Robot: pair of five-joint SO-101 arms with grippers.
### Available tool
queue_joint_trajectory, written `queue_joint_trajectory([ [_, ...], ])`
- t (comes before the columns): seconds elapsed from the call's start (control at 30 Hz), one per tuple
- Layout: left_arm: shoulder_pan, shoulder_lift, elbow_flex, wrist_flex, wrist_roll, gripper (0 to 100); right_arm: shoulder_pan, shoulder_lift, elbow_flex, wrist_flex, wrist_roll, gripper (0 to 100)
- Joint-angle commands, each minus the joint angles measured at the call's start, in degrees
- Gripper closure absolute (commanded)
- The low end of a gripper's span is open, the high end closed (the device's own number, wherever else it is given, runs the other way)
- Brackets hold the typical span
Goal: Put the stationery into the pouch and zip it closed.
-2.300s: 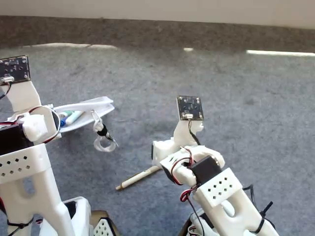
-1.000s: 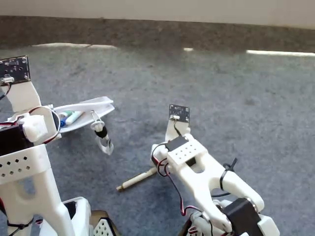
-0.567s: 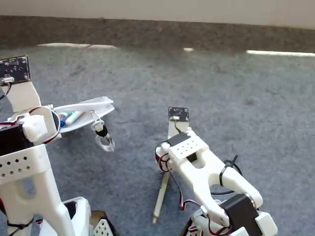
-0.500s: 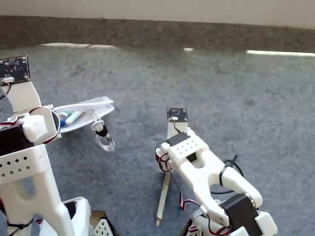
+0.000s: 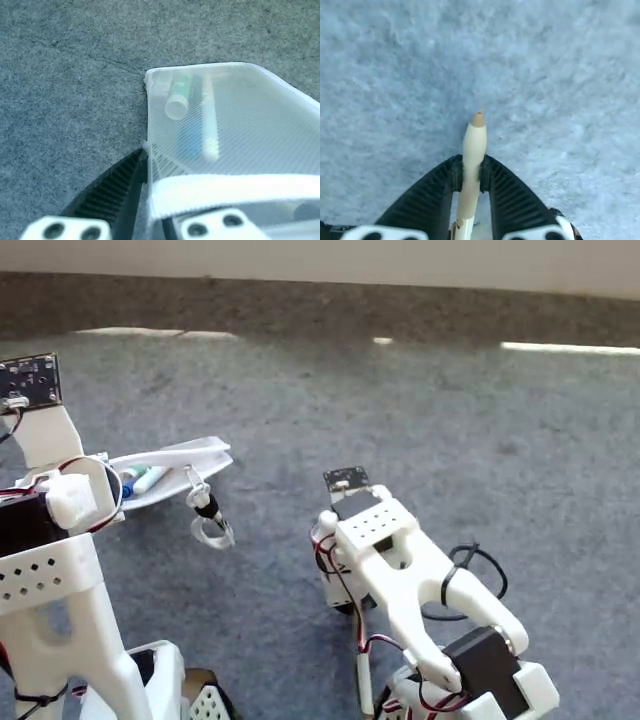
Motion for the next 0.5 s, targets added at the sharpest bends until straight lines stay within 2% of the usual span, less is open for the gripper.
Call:
queue_joint_trajectory([
  [0.0,-0.84,0.66,0.4,-0.44,0.18,99,-0.31,-0.48,-4.18,4.62,1.49,99.5],
  [0.2,-0.84,0.66,0.31,-0.44,0.18,99,-0.31,-6.11,-4.35,4.79,1.49,99.5],
  [0.47,-0.84,0.66,0.31,-0.53,0.18,99,-0.22,-30.73,4.18,1.98,1.49,99.5],
])
